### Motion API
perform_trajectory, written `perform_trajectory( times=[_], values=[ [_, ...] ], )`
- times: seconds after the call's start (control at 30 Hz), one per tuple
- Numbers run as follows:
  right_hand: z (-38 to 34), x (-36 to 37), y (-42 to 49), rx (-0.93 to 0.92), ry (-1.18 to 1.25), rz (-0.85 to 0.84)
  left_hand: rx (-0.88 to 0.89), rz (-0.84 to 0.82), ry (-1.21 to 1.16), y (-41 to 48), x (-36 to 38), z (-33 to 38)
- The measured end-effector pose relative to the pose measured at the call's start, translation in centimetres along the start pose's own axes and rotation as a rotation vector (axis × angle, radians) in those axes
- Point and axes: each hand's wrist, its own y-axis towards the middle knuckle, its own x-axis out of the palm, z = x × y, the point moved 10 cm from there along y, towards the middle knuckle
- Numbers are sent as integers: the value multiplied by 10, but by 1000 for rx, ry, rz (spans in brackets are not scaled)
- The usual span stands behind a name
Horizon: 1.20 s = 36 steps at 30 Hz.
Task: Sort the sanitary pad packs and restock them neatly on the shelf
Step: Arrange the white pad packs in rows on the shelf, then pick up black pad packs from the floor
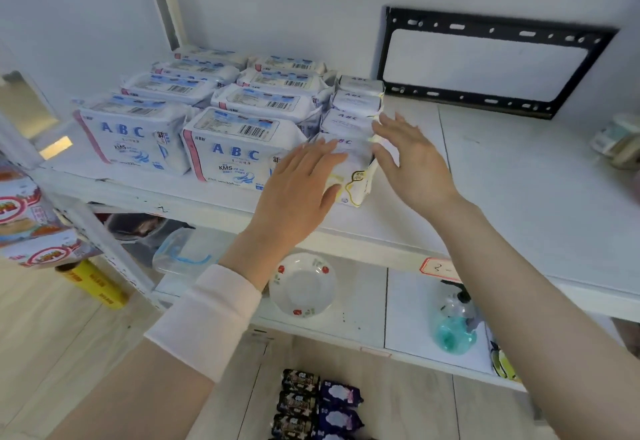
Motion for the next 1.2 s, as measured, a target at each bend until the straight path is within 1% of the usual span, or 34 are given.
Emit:
perform_trajectory(
  times=[0.07,0.2,0.27,0.37,0.57,0.63,0.73,0.83,0.9,0.97,1.03,1.13,1.2],
  values=[
    [-8,-5,-23,34,-21,51,-8,-8,-42,-11,-8,2],
    [-24,5,-76,80,-35,81,-2,-53,-96,-43,-11,8],
    [-28,14,-109,125,-26,73,-4,-85,-132,-65,-7,14],
    [-27,32,-161,213,1,34,-28,-176,-194,-101,7,23],
    [-24,80,-261,375,98,0,-95,-333,-230,-182,32,36],
    [-23,105,-297,417,116,-41,-130,-372,-234,-219,43,39],
    [-20,149,-359,494,135,-92,-179,-474,-275,-288,74,42],
    [-20,198,-429,651,218,-212,-196,-571,-325,-355,105,44],
    [-24,227,-465,714,224,-319,-225,-646,-333,-394,120,43],
    [-28,251,-491,740,189,-430,-268,-734,-351,-433,133,41],
    [-27,269,-510,775,178,-500,-296,-838,-365,-468,148,38],
    [-13,302,-538,824,166,-535,-321,-954,-372,-513,176,26],
    [1,337,-561,833,153,-575,-320,-977,-381,-543,204,17]
  ],
)
